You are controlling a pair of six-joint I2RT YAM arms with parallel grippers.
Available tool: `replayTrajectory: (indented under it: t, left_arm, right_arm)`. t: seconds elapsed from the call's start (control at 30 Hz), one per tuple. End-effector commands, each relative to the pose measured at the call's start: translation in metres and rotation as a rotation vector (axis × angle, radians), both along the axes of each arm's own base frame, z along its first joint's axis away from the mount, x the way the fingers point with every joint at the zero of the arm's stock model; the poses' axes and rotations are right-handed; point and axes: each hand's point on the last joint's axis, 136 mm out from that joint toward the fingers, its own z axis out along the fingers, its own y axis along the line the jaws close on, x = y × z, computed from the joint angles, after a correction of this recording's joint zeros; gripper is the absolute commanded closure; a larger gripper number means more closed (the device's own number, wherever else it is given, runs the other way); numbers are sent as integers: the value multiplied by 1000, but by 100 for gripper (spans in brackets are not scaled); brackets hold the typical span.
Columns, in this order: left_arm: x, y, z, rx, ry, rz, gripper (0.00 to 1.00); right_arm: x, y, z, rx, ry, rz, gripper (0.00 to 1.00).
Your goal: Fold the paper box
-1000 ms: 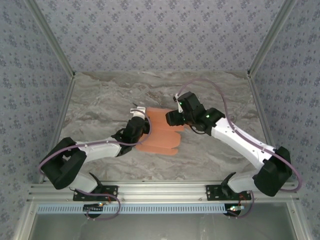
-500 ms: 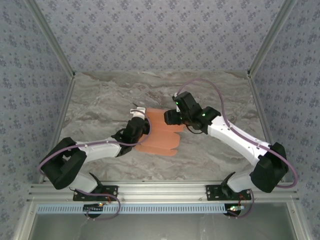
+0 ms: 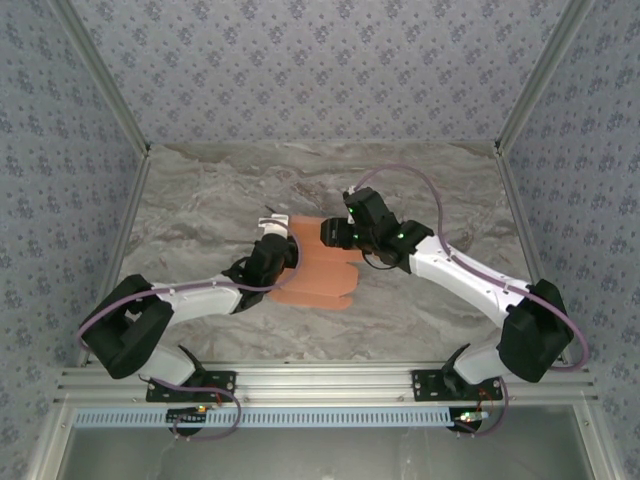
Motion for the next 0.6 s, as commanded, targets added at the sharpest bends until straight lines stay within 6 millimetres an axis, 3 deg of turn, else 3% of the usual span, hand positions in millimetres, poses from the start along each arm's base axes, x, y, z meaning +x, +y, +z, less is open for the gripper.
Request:
replayTrajectory:
  t: [0.0, 0.17, 0.57]
  left_arm:
    - [-2, -4, 15, -46, -30, -11, 100]
    - [-2, -2, 15, -44, -31, -6, 100]
    - [-1, 1, 17, -43, -28, 15, 100]
  right_arm:
    - [4, 19, 14, 120, -32, 25, 45]
    - [3, 15, 14, 114, -41, 25, 46]
    - [-39, -48, -26, -158, -3, -51, 30]
